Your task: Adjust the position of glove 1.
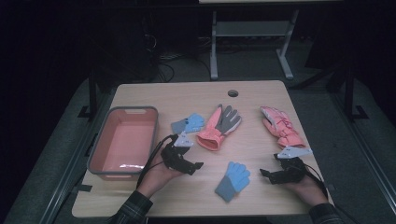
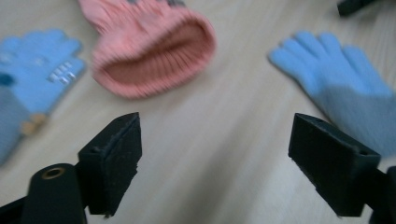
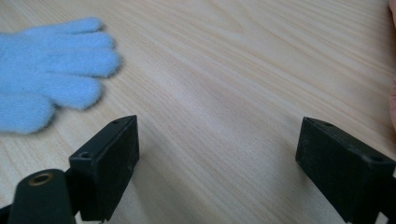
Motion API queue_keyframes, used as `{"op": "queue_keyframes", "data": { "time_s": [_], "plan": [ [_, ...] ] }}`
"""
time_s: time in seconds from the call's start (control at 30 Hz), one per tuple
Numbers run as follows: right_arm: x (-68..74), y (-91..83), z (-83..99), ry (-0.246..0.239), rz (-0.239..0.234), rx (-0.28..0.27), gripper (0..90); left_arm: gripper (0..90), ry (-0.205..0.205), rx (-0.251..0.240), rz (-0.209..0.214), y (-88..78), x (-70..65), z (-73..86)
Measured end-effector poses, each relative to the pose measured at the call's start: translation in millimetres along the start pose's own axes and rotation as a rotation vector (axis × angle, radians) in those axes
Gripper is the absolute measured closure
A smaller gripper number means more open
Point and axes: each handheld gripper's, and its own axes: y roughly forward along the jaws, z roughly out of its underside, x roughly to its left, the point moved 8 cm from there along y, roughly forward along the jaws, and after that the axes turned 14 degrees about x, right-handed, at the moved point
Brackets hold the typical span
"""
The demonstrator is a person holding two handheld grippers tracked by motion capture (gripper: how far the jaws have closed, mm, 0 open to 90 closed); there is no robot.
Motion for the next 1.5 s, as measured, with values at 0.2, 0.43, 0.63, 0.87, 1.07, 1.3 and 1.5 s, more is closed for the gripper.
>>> {"op": "queue_keyframes", "data": {
  "time_s": [0.2,0.43,0.63,0.87,1.07,1.3,1.5],
  "plan": [
    [0.0,0.0,0.0,0.001,0.000,0.000,13.0,21.5,-0.009,-0.036,-0.046,-12.0,21.6,-25.7],
    [-0.1,0.0,0.0,0.000,0.001,-0.001,13.1,25.3,-0.047,-0.052,-0.080,-14.8,52.3,-49.1],
    [-0.4,0.0,-0.2,-0.002,0.003,-0.003,13.1,35.4,-0.094,-0.044,-0.123,-8.5,84.0,-62.6],
    [-0.5,-0.1,-0.2,-0.004,0.002,-0.004,13.1,54.7,-0.116,0.003,-0.193,7.6,109.5,-66.6],
    [-0.4,-0.1,-0.3,-0.003,0.001,-0.004,13.1,87.6,-0.163,0.097,-0.265,27.6,129.2,-60.7],
    [-0.4,-0.1,-0.2,-0.003,-0.001,-0.004,13.1,89.7,-0.247,0.193,-0.310,46.8,143.2,-46.6],
    [-0.5,-0.1,-0.3,-0.004,0.000,-0.005,13.1,89.7,-0.284,0.267,-0.263,62.1,138.7,-35.7]
  ]
}}
